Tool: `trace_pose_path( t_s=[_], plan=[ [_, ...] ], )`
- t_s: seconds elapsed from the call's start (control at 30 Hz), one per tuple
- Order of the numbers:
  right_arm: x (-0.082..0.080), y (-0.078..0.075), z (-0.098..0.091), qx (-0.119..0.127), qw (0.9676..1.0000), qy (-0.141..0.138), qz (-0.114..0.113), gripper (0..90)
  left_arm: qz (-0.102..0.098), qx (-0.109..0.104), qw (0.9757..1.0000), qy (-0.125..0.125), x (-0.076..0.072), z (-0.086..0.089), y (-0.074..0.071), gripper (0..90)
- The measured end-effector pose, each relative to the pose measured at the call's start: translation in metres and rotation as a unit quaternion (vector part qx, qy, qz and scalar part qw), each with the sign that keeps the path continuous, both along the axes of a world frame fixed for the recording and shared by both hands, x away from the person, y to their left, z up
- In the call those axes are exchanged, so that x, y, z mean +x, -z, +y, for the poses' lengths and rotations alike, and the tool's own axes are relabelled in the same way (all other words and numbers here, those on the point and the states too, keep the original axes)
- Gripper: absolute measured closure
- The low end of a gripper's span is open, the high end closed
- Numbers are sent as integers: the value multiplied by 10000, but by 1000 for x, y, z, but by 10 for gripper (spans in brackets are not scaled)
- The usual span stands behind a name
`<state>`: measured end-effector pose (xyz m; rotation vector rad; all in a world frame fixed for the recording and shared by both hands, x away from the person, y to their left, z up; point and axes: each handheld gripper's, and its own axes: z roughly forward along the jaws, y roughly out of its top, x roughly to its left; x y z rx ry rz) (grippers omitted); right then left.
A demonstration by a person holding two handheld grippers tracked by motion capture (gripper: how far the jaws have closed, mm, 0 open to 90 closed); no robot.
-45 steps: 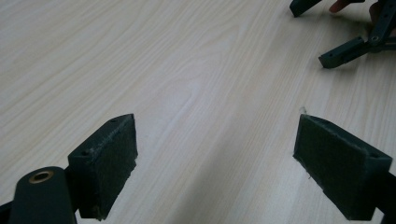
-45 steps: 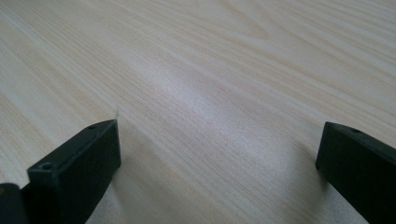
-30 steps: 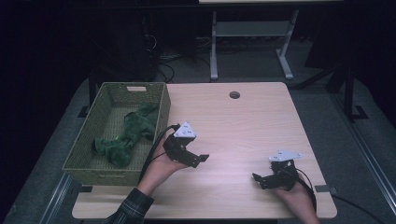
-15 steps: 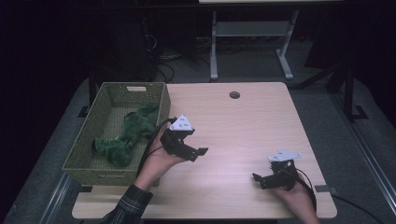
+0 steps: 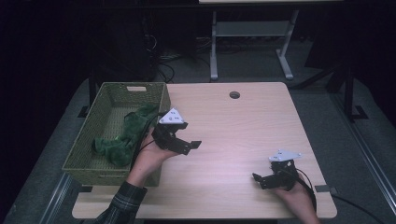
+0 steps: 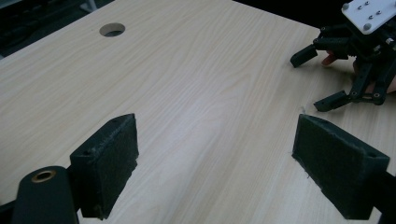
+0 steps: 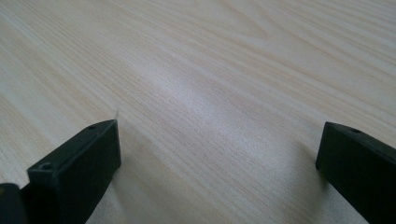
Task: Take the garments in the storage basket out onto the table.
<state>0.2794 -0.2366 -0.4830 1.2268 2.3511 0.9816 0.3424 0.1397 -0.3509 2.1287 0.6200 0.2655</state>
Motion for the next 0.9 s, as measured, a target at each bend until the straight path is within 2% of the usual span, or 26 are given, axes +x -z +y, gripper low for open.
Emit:
trace_pose_path(
  t_s=[0.47,0.9],
  plan=[
    [0,0,0,-6,10000,-3,-12,0,-35,-58,9996,-279,4,30,-9,137],
    [0,0,0,-6,10000,-12,-17,0,-1,-19,9989,-474,7,53,-11,137]
  ],
)
